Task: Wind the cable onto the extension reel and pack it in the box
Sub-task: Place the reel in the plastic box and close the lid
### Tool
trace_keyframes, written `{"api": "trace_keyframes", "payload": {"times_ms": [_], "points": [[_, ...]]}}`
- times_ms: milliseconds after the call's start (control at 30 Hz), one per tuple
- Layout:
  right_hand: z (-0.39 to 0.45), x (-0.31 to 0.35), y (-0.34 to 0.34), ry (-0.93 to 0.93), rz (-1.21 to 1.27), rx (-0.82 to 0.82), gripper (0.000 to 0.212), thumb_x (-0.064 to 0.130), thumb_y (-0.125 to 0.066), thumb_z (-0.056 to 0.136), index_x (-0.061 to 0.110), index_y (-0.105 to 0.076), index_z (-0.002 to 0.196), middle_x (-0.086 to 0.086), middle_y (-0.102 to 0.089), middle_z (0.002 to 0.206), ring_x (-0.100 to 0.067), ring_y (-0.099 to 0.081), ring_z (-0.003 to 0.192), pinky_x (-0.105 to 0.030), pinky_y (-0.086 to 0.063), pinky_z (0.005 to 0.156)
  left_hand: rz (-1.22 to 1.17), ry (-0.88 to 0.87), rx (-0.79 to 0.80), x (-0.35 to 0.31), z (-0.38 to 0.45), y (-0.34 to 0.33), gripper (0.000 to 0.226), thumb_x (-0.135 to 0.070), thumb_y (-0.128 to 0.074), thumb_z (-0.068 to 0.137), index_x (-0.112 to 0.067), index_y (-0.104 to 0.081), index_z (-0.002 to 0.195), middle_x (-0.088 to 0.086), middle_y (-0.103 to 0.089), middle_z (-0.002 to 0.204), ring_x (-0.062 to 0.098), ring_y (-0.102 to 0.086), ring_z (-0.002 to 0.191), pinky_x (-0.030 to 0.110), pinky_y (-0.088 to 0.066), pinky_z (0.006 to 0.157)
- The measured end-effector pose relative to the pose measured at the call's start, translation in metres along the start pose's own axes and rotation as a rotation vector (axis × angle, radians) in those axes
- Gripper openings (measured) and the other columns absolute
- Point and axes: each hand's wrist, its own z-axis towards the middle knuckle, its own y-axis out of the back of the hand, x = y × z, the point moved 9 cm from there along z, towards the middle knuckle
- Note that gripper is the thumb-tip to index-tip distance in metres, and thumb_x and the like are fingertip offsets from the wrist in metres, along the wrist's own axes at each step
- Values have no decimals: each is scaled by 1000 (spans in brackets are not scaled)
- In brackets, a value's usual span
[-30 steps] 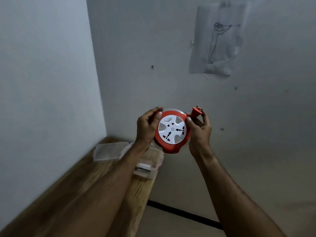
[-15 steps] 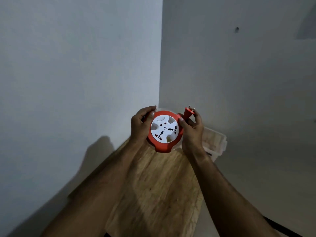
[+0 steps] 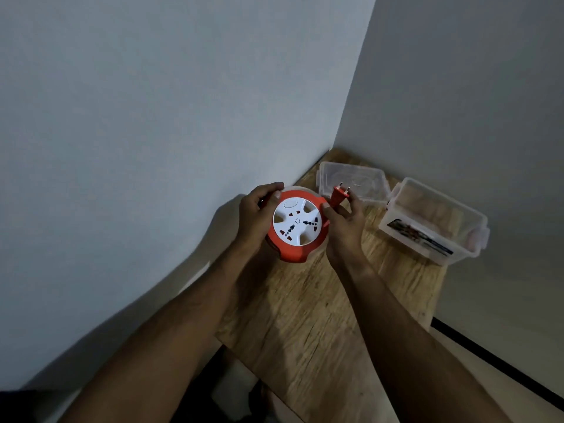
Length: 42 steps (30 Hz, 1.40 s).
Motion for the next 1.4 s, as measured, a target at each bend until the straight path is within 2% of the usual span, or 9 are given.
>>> {"api": "trace_keyframes", "payload": {"times_ms": [100,167,400,600,900,1167,1233,1333,1400], "points": [[-1,-17,-4,-48,7,-4,52,8,-66,96,25,-50,142,-1,-73,114,-23,-73,104,-52,-59,91,-7,22,-19,17,-4,8,19,-19,-63,99,-26,-75,113,-5,-76,113,14,-71,107,46,-60,93],[-3,-28,-6,-70,5,-5,54,6,-68,94,21,-49,142,-6,-75,110,-26,-74,100,-52,-60,89,-4,70,-30,31,-9,13,19,-19,-63,100,-25,-75,113,-6,-75,114,13,-71,106,45,-61,92],[-20,-85,-8,-159,-62,1,70,-5,-73,86,22,-44,144,-14,-73,114,-29,-72,104,-49,-60,90,69,201,-63,86,-33,37,21,-23,-62,100,-23,-76,116,-6,-75,113,12,-71,104,44,-62,90],[-35,-121,-10,-162,-156,-15,71,-5,-74,85,18,-46,146,-12,-70,121,-24,-68,112,-34,-60,89,199,224,-34,116,-51,55,24,-25,-57,102,-24,-74,120,-5,-74,117,11,-68,109,43,-59,95],[-51,-151,-11,-73,-292,-45,63,-7,-74,83,12,-53,139,-12,-67,129,-23,-65,119,-47,-54,102,334,158,-34,125,-62,69,25,-15,-59,101,-12,-74,120,4,-74,116,15,-67,107,41,-58,95],[-53,-153,-17,-15,-407,-44,63,-6,-73,83,10,-54,141,-4,-61,136,-18,-57,129,-43,-47,111,363,165,-39,133,-65,72,25,-17,-59,101,-14,-73,121,2,-73,119,12,-65,108,38,-60,93],[-50,-153,-16,-46,-418,-44,62,-7,-74,81,15,-56,137,-2,-63,132,-16,-59,125,-39,-49,108,384,154,-32,132,-65,72,26,-17,-59,101,-13,-72,122,3,-73,119,14,-66,109,36,-59,93],[-43,-152,-15,-63,-472,-46,56,3,-79,75,25,-61,123,-5,-63,121,-18,-64,109,-40,-56,96,409,142,-40,128,-61,71,28,-6,-57,98,-10,-72,121,6,-73,120,17,-66,111,30,-56,93],[-39,-153,-11,-76,-487,-48,47,8,-80,72,24,-63,112,-8,-64,115,-21,-67,102,-40,-59,89,416,165,-46,127,-58,69,30,-1,-54,97,-8,-71,121,7,-72,121,15,-65,110,22,-54,89]]}}
